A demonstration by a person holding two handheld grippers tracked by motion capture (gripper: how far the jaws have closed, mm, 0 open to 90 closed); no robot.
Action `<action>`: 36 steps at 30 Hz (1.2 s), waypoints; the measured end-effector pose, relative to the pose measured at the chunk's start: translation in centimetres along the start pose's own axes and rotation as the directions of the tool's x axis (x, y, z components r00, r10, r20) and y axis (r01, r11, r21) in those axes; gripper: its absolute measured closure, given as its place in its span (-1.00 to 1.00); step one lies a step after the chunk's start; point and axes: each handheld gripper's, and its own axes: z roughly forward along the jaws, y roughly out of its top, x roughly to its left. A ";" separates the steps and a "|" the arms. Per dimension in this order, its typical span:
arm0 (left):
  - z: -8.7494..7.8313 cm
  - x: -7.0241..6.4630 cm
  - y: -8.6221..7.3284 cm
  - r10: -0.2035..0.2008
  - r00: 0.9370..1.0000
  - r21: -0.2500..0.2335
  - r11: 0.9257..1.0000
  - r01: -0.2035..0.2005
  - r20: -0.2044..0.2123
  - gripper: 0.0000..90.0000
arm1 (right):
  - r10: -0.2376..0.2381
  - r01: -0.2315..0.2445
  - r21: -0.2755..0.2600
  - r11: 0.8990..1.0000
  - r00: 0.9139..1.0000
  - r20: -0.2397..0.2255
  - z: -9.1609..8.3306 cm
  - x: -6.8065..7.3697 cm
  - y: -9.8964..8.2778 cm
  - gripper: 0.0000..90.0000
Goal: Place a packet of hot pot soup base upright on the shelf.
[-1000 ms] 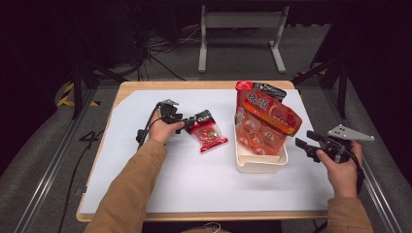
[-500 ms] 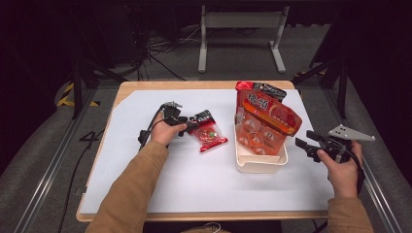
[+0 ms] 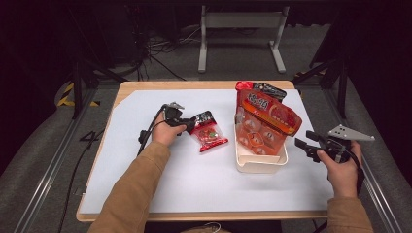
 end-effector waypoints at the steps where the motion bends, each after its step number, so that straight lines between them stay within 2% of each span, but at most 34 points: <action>1: 0.0 0.1 -0.1 -0.003 1.000 0.003 1.000 0.003 -0.001 0.66 | 0.000 0.000 -0.001 1.000 1.000 0.000 0.0 0.0 0.0 -0.11; 7: 0.0 0.3 -0.3 0.005 1.000 0.000 1.000 -0.005 -0.008 0.88 | 0.005 -0.005 0.001 1.000 1.000 -0.001 0.0 -0.1 -0.1 -0.11; 11: -0.3 0.3 -0.2 0.021 1.000 -0.007 1.000 -0.021 -0.018 0.95 | 0.006 -0.006 0.000 1.000 1.000 0.000 0.0 -0.1 -0.1 -0.11; 18: -0.6 0.1 0.0 0.017 1.000 -0.021 1.000 -0.017 -0.009 0.97 | 0.005 -0.005 0.003 1.000 1.000 0.002 0.0 -0.1 -0.1 -0.09; 21: -1.1 -0.1 0.2 0.026 1.000 -0.033 0.999 -0.027 -0.009 0.98 | 0.007 -0.007 0.013 1.000 1.000 0.005 0.0 -0.1 -0.2 -0.06; 25: -2.0 -0.5 0.6 0.014 1.000 -0.057 0.998 -0.014 0.004 0.98 | 0.007 -0.007 0.017 1.000 1.000 0.004 0.1 -0.1 -0.2 -0.05; 32: -3.4 -1.6 1.3 0.042 0.999 -0.102 0.994 -0.041 0.014 0.99 | 0.009 -0.009 0.016 1.000 1.000 0.002 -0.1 -0.2 -0.2 -0.02; 36: -4.3 -2.3 1.7 0.073 0.997 -0.123 0.990 -0.069 0.024 0.99 | 0.012 -0.012 0.018 1.000 1.000 0.002 -0.1 -0.3 -0.3 -0.02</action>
